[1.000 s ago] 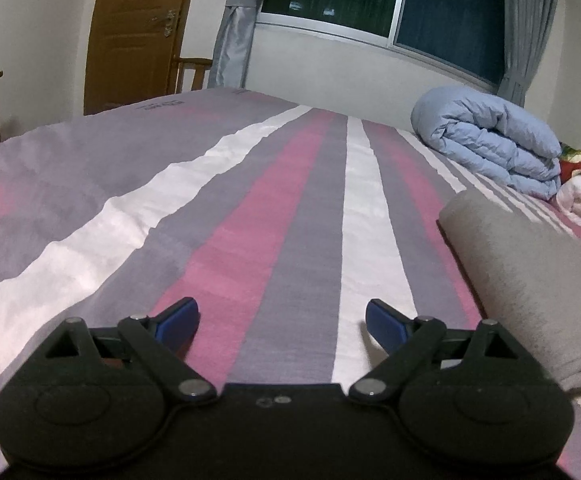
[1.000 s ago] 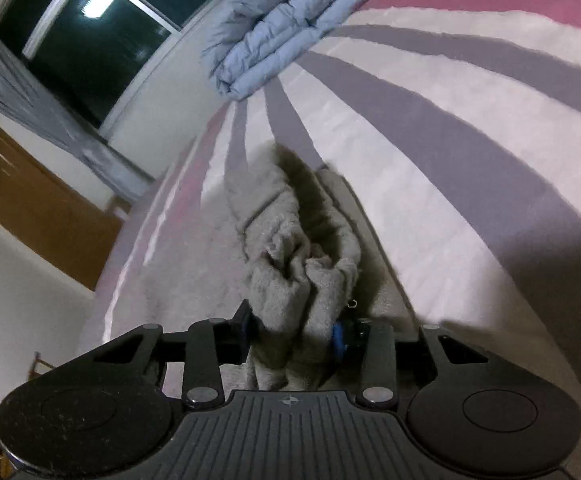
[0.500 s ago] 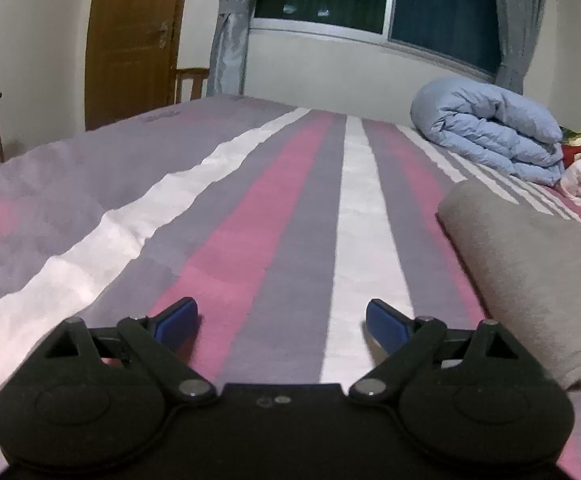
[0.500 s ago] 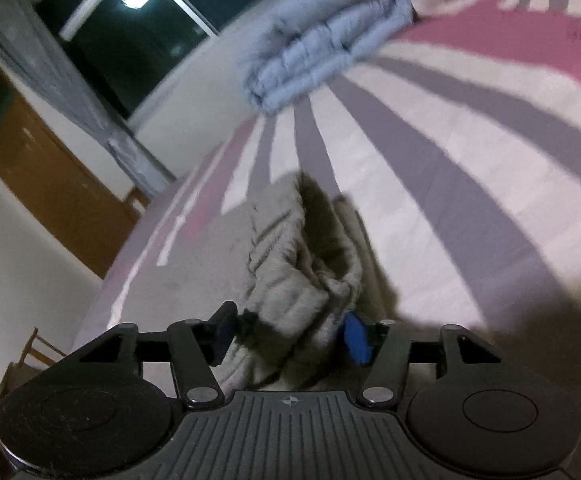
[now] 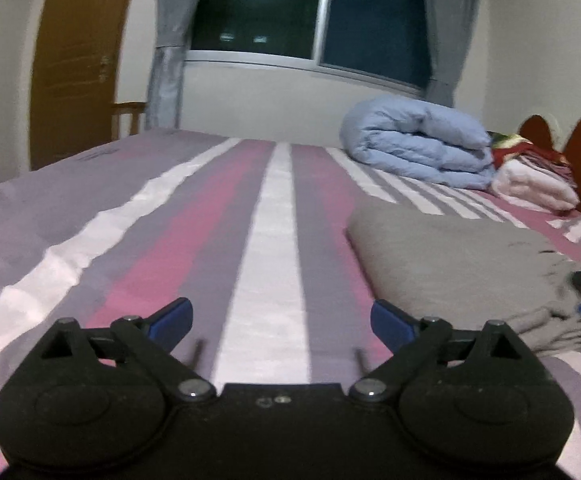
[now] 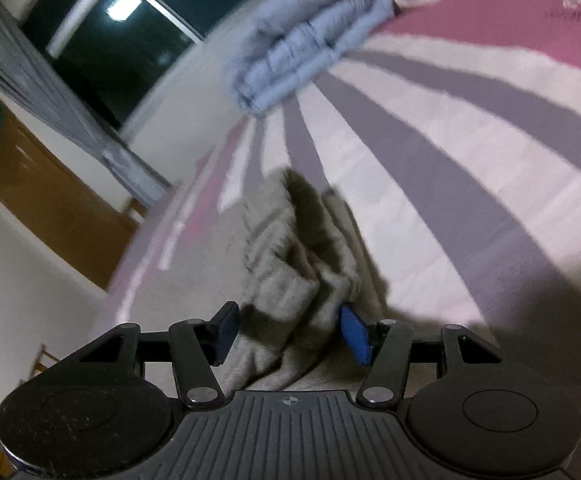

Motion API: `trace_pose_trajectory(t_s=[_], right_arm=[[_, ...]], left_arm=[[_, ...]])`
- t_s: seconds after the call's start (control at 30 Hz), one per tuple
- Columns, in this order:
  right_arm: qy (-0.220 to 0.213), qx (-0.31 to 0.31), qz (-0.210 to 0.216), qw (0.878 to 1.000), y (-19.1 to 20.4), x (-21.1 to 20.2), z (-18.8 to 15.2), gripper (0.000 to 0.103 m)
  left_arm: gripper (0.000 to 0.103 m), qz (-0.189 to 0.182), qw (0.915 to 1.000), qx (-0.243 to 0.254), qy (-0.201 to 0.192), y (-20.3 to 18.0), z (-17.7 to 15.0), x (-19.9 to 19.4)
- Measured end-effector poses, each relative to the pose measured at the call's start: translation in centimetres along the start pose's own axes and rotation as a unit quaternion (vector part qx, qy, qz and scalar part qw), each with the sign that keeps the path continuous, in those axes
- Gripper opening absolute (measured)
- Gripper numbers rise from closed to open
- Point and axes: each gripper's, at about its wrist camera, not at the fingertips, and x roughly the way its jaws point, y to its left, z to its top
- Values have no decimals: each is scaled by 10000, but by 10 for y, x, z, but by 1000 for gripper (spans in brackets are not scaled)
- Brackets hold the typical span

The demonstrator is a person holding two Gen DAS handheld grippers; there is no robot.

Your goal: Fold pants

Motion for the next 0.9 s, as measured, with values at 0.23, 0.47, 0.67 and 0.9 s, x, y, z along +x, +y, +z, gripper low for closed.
trace_pose_trajectory(t_s=[0.23, 0.47, 0.67, 0.9], right_arm=[[-306, -250, 187, 9990, 3, -13, -6, 31], [-675, -671, 117, 9954, -1, -44, -21, 68], [-883, -1066, 340, 9898, 9, -68, -39, 71], [-800, -971, 315, 9916, 7, -54, -40, 71]], left_arm=[[89, -129, 9995, 205, 203, -18, -5, 15], [89, -4, 9996, 173, 224, -23, -9, 11], [89, -137, 9994, 230, 203, -35, -17, -14], [88, -212, 9958, 804, 393, -52, -29, -1]])
